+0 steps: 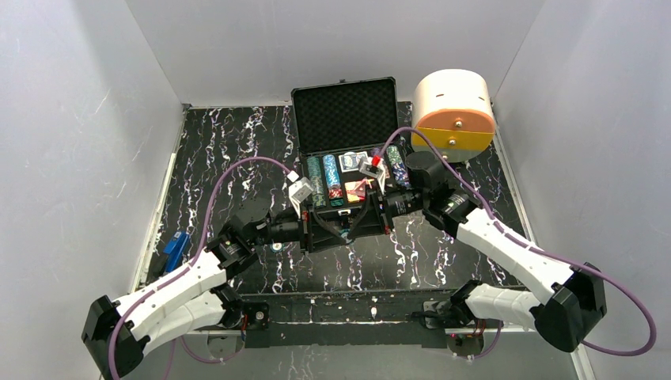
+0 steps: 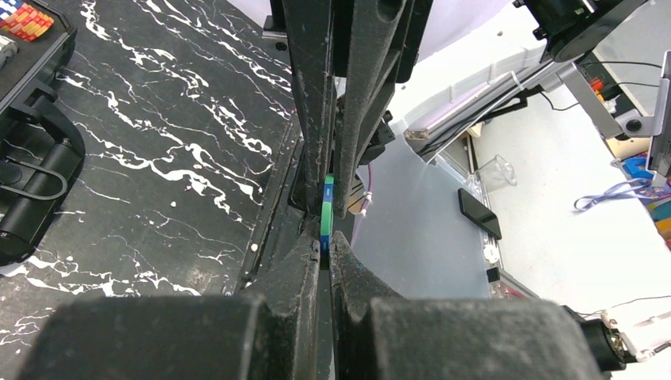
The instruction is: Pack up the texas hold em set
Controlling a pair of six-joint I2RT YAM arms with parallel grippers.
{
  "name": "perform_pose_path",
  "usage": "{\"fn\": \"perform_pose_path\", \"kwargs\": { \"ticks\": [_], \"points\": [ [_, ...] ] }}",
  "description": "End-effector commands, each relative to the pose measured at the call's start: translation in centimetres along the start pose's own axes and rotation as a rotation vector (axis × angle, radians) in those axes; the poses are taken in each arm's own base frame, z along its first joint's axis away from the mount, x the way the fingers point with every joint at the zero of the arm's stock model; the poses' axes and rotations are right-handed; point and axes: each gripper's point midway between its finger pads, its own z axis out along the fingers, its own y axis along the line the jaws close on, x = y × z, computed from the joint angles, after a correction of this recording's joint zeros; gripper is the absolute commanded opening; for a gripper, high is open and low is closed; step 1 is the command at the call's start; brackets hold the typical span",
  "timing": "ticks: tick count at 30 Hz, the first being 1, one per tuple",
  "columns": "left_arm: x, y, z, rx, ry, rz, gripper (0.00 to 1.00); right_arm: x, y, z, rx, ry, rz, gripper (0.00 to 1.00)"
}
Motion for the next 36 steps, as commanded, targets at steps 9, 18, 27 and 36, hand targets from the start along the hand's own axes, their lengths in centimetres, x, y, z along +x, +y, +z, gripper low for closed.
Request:
{"fn": "perform_pose_path", "kwargs": {
  "ticks": [9, 18, 27, 36],
  "points": [
    [-1.4, 5.2, -2.6, -0.365, -0.082, 0.059, 0.82, -2.8, -3.2, -0.1, 0.178, -0.016, -0.133, 0.01],
    [-3.4, 8.4, -11.0, -0.718, -0.419, 0.034, 0.98, -2.3, -13.8, 1.3, 0.475, 0.166, -0.24, 0.01],
    [-3.4, 9.6, -12.7, -0.84, -0.424, 0.026, 0.98, -0.1, -21.7, 1.9, 0.689, 0.506, -0.357, 0.01],
    [-3.1, 10.0, -12.5, -0.854, -0.408, 0.02, 0.98, 0.2, -26.6, 1.1, 0.822, 0.648, -0.467, 0.01]
  ]
}}
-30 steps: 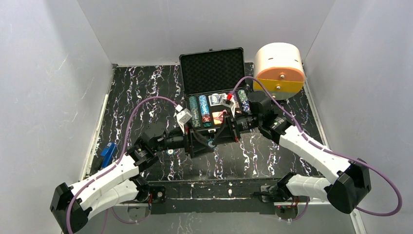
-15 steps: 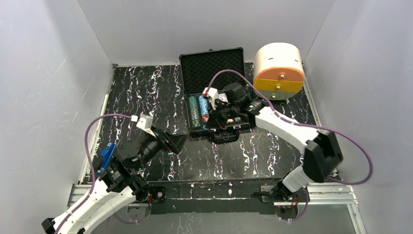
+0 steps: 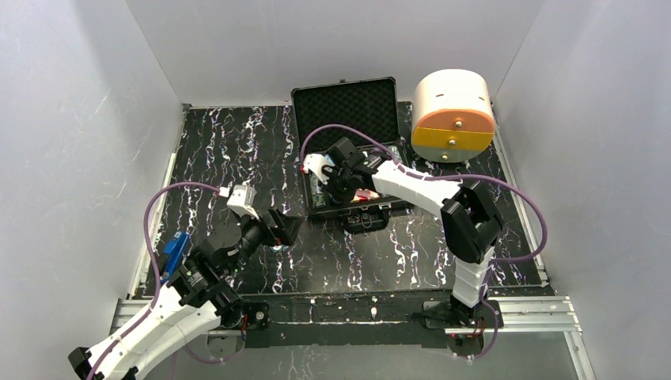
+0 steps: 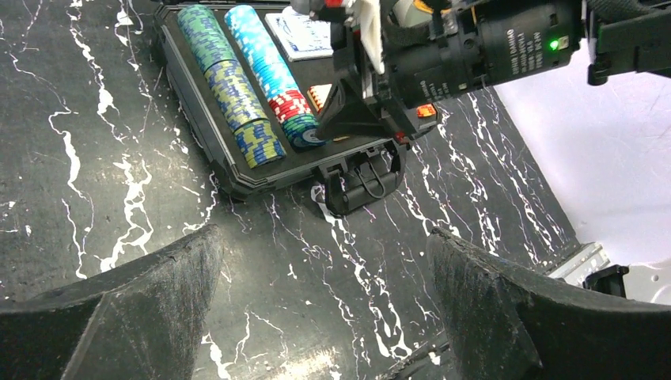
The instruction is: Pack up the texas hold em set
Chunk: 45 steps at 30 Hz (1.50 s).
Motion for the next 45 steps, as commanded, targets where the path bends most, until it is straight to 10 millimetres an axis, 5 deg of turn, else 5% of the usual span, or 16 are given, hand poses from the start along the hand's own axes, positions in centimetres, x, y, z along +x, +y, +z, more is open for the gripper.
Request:
{"fn": "perform_pose_path", "kwargs": {
  "ticks": [1, 7, 19, 27, 33, 37, 45],
  "points": [
    [-1.1, 0.2, -0.4, -0.017, -0.044, -0.012, 0.98, 0.1, -3.0, -0.1, 0.134, 0.059, -0.094, 0.01],
    [-1.4, 0.4, -0.5, -0.021, -0.063, -0.018, 0.98, -0.3, -3.2, 0.3, 0.166, 0.046, -0.149, 0.01],
    [-1.4, 2.5, -0.7, -0.146, -0.064, -0.024, 0.98, -1.3, -4.0, 0.5, 0.253, 0.043, -0.14, 0.4],
    [-2.0, 3.4, -1.0, -0.207, -0.084, -0.032, 0.98, -6.8, -0.4, -5.0, 0.117, -0.229, -0.022, 0.63],
    [-4.4, 6.4, -2.6, -0.404, -0.165, -0.037, 0.98, -8.5, 2.2, -6.9, 0.007, -0.302, 0.183, 0.69],
    [-6.8, 10.0, -5.8, -0.664, -0.26, -0.066, 0.98, -9.3, 5.5, -4.9, -0.15, -0.241, 0.39, 0.61],
    [-9.6, 12.1, -9.7, -0.865, -0.36, -0.063, 0.98, -9.5, 13.3, 4.1, -0.034, -0.023, 0.421, 0.82]
  ]
}}
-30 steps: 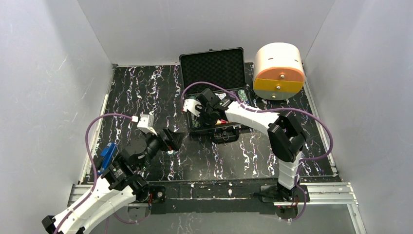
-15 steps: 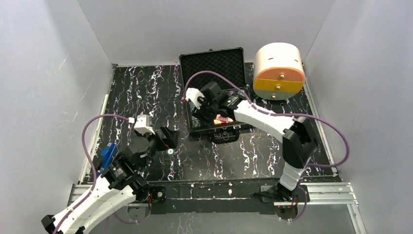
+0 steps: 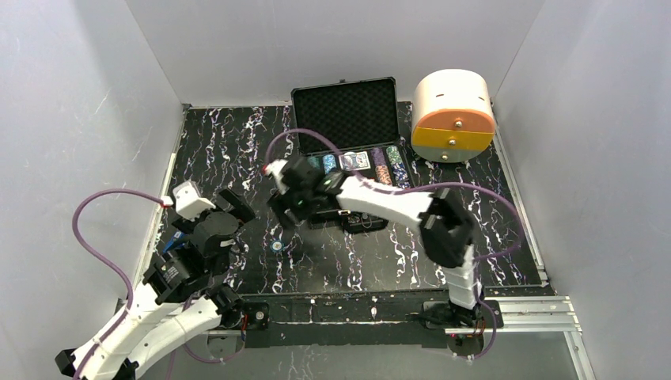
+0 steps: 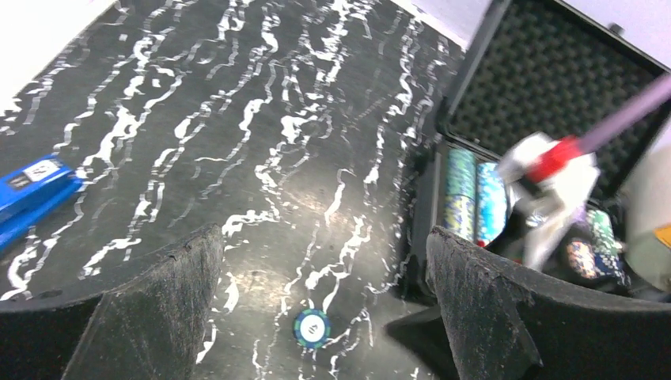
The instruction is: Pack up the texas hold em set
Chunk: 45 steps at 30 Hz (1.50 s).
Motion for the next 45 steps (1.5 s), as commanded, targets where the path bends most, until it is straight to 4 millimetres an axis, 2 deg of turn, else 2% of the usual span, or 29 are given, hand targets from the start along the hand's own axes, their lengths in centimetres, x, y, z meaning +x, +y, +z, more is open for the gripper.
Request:
{"fn": "perform_pose_path", "kwargs": {
  "ticks": [1, 5, 11, 17, 22, 29, 35, 40, 45],
  "points": [
    [-2.9, 3.8, -0.7, -0.171, -0.122, -0.013, 0.98, 2.0, 3.4, 3.7, 0.103, 0.109, 0.045, 0.84],
    [-4.1, 5.0, -1.3, -0.188, -0.162, -0.04, 0.98, 3.5, 3.7, 6.4, 0.158, 0.174, 0.066, 0.87],
    [-4.9, 6.2, -2.1, -0.194, -0.193, -0.073, 0.98, 4.0, 4.6, 8.7, 0.162, 0.202, 0.047, 0.88],
    [-4.5, 6.5, -2.1, -0.19, -0.185, -0.072, 0.98, 4.8, 4.3, 10.4, 0.222, 0.23, 0.017, 0.81],
    [-4.1, 6.6, -1.9, -0.193, -0.178, -0.065, 0.98, 5.5, 3.8, 11.2, 0.26, 0.244, 0.004, 0.76],
    [-3.6, 6.5, -1.8, -0.189, -0.166, -0.055, 0.98, 6.5, 4.5, 10.8, 0.245, 0.282, 0.037, 0.58],
    [-3.2, 6.3, -1.6, -0.184, -0.155, -0.052, 0.98, 6.9, 4.4, 9.9, 0.269, 0.314, 0.086, 0.53],
    [-2.6, 5.7, -1.4, -0.164, -0.128, -0.043, 0.98, 5.7, 3.6, 9.2, 0.307, 0.279, 0.115, 0.51],
    [-1.3, 4.8, -1.1, -0.135, -0.078, -0.024, 0.98, 3.4, 3.5, 8.1, 0.29, 0.191, 0.132, 0.5]
  ]
}}
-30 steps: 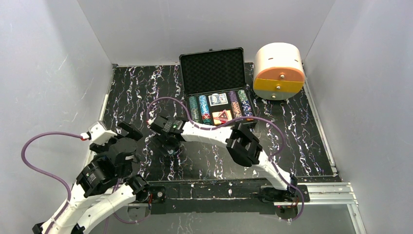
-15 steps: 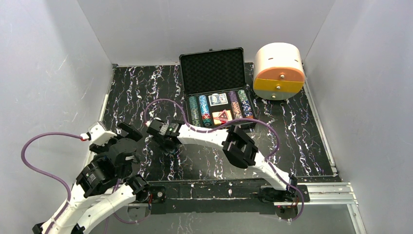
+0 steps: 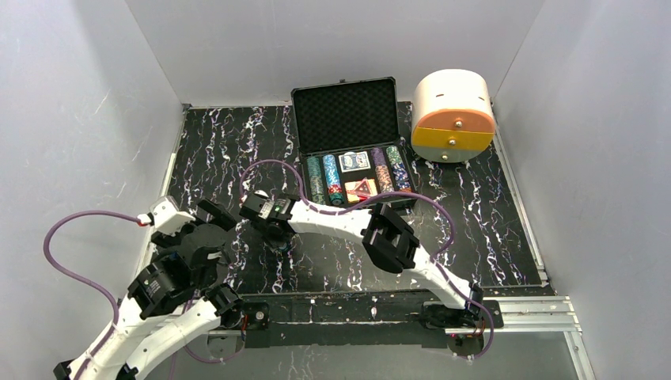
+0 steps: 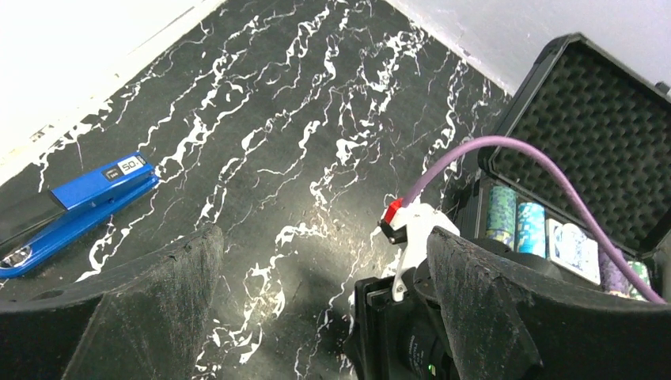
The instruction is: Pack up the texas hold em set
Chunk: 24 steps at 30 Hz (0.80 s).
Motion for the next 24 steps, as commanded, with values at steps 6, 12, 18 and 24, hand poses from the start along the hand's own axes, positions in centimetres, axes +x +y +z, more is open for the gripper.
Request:
{"fn": "perform_pose_path", "kwargs": {
  "ticks": [6, 12, 18, 24],
  "points": [
    [2.9, -1.3, 0.4, 0.037, 0.083, 0.026, 0.98, -3.6, -1.4, -4.4, -0.034, -0.124, 0.109, 0.49],
    [8.0, -2.4, -0.1, 0.127, 0.243, -0.015, 0.98, -4.7, -2.6, -6.8, -0.072, -0.173, 0.178, 0.5],
    [13.3, -6.0, -1.7, 0.326, 0.439, -0.074, 0.98, -4.7, -4.0, -7.9, -0.153, -0.171, 0.304, 0.5],
    [18.1, -8.8, -2.4, 0.475, 0.545, -0.114, 0.98, -4.1, -4.6, -8.1, -0.252, -0.153, 0.412, 0.51]
  ]
}}
